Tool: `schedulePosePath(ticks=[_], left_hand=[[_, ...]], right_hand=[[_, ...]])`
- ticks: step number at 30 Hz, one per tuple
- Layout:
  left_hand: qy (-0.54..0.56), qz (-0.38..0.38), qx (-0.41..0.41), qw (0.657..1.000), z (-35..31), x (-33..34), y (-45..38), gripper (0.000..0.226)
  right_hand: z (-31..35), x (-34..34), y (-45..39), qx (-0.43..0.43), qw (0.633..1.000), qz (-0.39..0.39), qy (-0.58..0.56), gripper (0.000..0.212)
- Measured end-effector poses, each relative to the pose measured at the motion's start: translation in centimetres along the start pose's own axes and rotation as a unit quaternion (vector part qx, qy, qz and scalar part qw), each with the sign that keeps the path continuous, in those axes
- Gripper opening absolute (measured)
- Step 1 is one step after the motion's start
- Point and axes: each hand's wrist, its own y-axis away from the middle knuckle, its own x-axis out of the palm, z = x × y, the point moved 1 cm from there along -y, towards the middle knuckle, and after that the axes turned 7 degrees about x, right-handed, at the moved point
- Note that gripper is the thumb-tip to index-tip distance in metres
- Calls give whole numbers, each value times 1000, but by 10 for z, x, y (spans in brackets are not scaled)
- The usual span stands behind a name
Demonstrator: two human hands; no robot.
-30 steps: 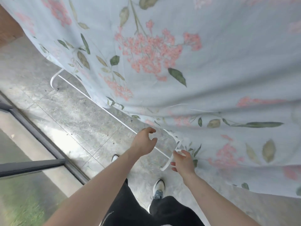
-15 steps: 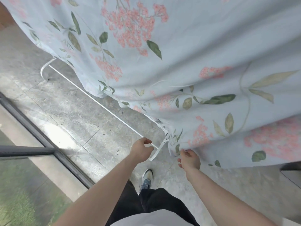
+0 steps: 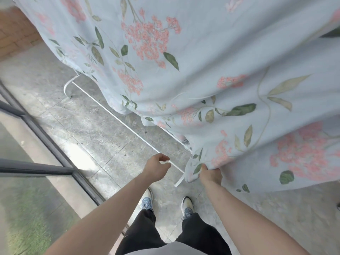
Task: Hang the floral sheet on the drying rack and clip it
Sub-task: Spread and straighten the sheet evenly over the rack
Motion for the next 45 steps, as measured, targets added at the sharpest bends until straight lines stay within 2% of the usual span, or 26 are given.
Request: schedulePosePath(ticks=[2,5,7,13,17,20,23,25,26,28,30,33,35,37,39,42,45], left_hand=[[8,-18,-14,1000,1,6,2,17],[48,-22,-46,998,3,29,6,31],[91,-9,-84,992,4,54,8,45],[215,9,-215,953,13,133,29,87],[286,10,-261,922,39,168,35,73],[354,-60,-243,901,47,179,35,52],[364,-156,-218,892,46,172,39,22],[407,-189,-207,869,48,162,40,12],[428,-201,-199,859,50,157,40,9],[437,-210,-185,855,52,149,40,10],[440,-216,-180,853,53,142,40,16],[454,-190,-177,852,55,132,40,31],[460,-158,-169,857,56,122,40,49],[444,-141,-152,872,58,110,35,58],[428,-137,-151,881,61,95,28,52],[396,-98,-146,901,65,73,4,17],[338,-89,-140,926,67,63,-22,15]], right_hand=[[-13,-6,-5,-34,995,67,62,62],[-25,-34,10,-115,970,141,162,31],[-33,-54,14,-135,957,169,192,21],[-49,-101,6,-174,934,222,221,15],[-55,-108,-6,-174,923,232,251,16],[-61,-108,-16,-175,933,226,218,15],[-71,-103,-34,-183,963,137,143,19],[-78,-94,-40,-124,986,101,54,33],[-81,-84,-37,-55,990,130,-2,38],[-89,-58,-24,90,967,232,-55,48],[-98,-32,-6,132,936,326,-16,64],[-104,3,8,138,903,406,25,79],[-101,19,9,139,896,421,-5,83],[-94,31,5,135,899,413,-53,77],[-87,39,-2,126,899,409,-89,65],[-72,49,-14,113,899,402,-131,58],[-62,60,-25,118,898,381,-188,67]])
